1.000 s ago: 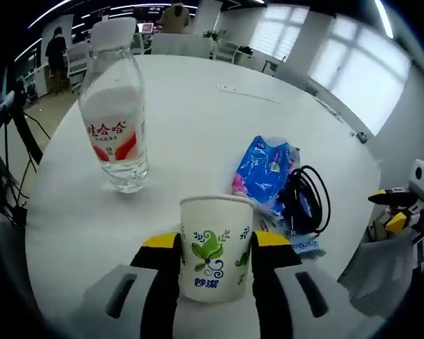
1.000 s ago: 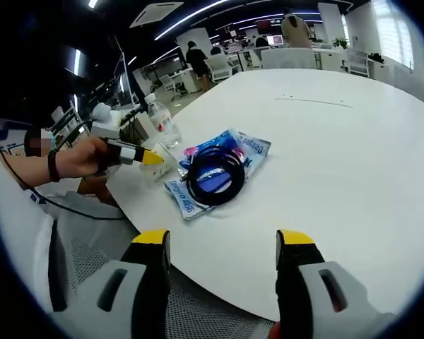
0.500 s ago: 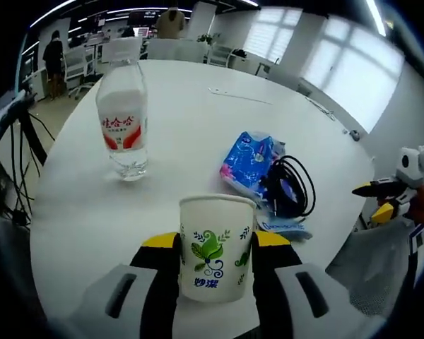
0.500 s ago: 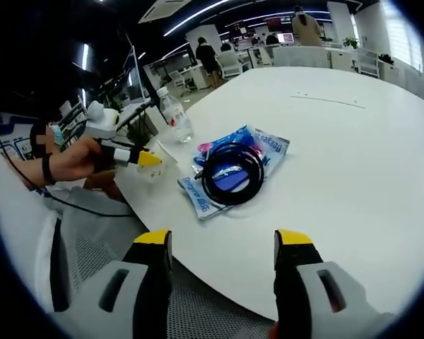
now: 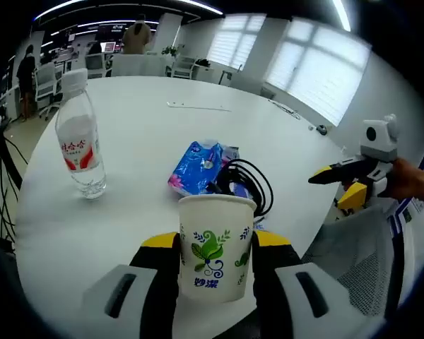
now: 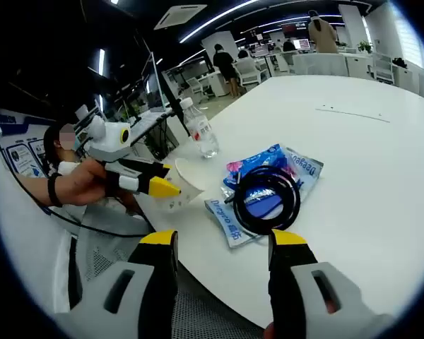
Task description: Arrange the tabletop items into an orderly group along one side of the table until the central work area is clear of visible clutter.
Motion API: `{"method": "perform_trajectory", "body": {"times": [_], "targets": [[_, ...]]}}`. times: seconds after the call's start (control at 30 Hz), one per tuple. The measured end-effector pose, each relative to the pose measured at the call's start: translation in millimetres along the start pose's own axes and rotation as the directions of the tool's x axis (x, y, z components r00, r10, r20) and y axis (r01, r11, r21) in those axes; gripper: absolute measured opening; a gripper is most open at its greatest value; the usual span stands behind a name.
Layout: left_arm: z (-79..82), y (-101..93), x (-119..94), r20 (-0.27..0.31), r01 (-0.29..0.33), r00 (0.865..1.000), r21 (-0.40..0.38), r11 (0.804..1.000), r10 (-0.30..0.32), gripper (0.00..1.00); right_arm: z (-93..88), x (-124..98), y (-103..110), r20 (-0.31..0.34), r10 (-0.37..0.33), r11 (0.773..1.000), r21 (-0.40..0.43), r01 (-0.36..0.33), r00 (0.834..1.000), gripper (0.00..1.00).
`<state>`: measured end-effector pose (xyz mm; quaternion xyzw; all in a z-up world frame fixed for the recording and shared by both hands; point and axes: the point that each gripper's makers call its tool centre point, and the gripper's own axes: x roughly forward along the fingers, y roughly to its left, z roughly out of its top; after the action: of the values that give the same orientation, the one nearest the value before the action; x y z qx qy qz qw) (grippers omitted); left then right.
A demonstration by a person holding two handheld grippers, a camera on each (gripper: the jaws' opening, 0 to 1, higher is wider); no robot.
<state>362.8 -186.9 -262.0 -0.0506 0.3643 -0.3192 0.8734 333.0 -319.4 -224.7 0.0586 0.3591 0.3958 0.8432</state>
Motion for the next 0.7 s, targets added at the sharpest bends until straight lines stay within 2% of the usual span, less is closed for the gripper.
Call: {"method": "perform_trajectory", "body": {"times": [0.1, 0.3, 0.5, 0.7], "targets": [[2.1, -15.0, 3.8, -0.011, 0.028, 1.000, 0.055, 0.998, -0.028, 0.40, 10.7, 5.0, 5.3, 0.018, 0.015, 1.000, 0.004, -0.015, 1.000, 0.48], [4.5, -34.3, 8.4, -0.018, 0.062, 0.998, 0.090, 0.994, -0.061, 0.39, 29.5, 14.8, 15.8, 0.054, 0.053, 0.998, 0.025, -0.055, 0.997, 0.44], [3.5, -52.4, 11.2, -0.049, 0.103, 0.994, 0.177, 0.979, -0.096, 0.39, 36.2, 28.3, 28.0, 0.069, 0.105, 0.990, 0.089, -0.111, 0.992, 0.42], [2.1, -65.0, 12.9, -0.078, 0.130, 0.990, 0.247, 0.960, -0.114, 0.40, 40.0, 40.8, 40.6, 0.067, 0.148, 0.982, 0.107, -0.154, 0.987, 0.40]]}}
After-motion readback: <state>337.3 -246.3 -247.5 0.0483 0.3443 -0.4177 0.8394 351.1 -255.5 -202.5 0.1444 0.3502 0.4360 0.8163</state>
